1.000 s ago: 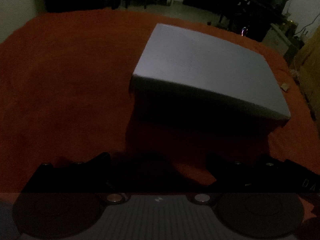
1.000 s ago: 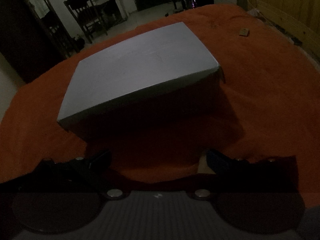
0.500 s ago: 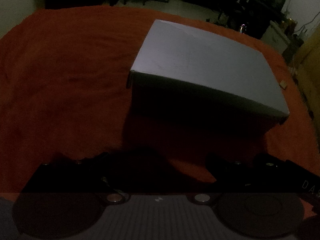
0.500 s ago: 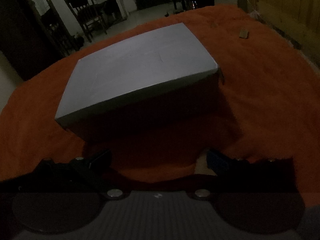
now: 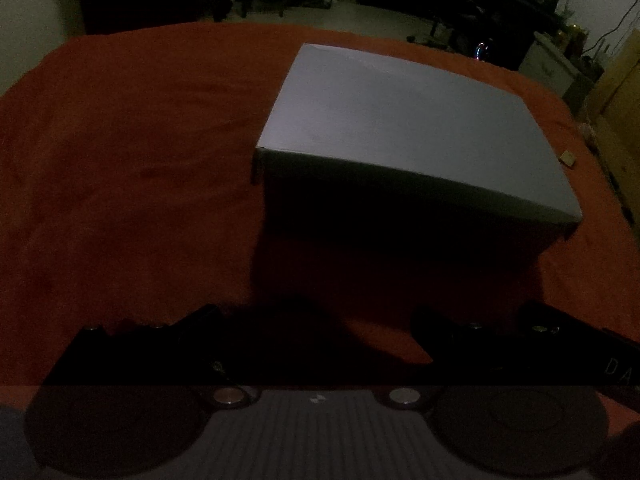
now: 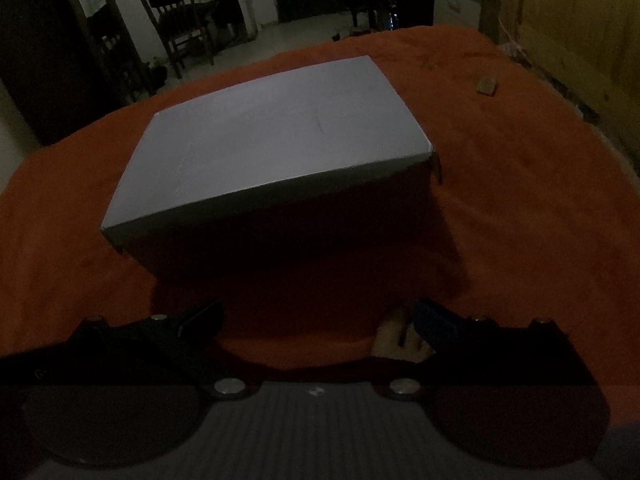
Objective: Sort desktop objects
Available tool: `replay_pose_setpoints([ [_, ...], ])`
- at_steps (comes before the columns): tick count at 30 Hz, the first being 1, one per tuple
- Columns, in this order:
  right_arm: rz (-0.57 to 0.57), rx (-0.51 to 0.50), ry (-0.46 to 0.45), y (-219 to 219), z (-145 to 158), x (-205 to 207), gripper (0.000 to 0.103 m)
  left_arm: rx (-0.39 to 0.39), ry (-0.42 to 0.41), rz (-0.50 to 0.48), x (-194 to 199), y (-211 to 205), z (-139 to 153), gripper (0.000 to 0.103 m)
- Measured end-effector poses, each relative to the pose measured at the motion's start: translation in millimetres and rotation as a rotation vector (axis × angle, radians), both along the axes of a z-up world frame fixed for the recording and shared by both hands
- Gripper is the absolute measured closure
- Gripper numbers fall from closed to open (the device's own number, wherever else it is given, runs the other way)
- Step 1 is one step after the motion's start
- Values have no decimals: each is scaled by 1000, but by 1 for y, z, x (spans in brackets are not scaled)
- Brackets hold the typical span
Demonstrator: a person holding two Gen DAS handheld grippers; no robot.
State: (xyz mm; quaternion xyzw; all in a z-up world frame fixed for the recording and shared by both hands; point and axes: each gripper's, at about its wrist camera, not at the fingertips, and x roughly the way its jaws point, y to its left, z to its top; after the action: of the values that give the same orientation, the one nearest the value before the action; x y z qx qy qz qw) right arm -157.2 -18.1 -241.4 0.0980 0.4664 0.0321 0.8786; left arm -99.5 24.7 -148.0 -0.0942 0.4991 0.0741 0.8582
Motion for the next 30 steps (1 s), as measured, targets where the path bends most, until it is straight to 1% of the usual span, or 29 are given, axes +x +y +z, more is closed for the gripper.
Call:
replay_pose_setpoints([
  [3, 3, -10, -2, 0, 0, 0, 0, -15, -10, 13, -1, 2, 2, 1],
  [8, 7, -28, -6, 1, 0, 0, 0, -11, -22, 12, -3, 1, 4, 1],
  [30, 27, -101, -22, 3, 2, 1, 0, -1, -7, 1, 1, -1, 3, 1],
])
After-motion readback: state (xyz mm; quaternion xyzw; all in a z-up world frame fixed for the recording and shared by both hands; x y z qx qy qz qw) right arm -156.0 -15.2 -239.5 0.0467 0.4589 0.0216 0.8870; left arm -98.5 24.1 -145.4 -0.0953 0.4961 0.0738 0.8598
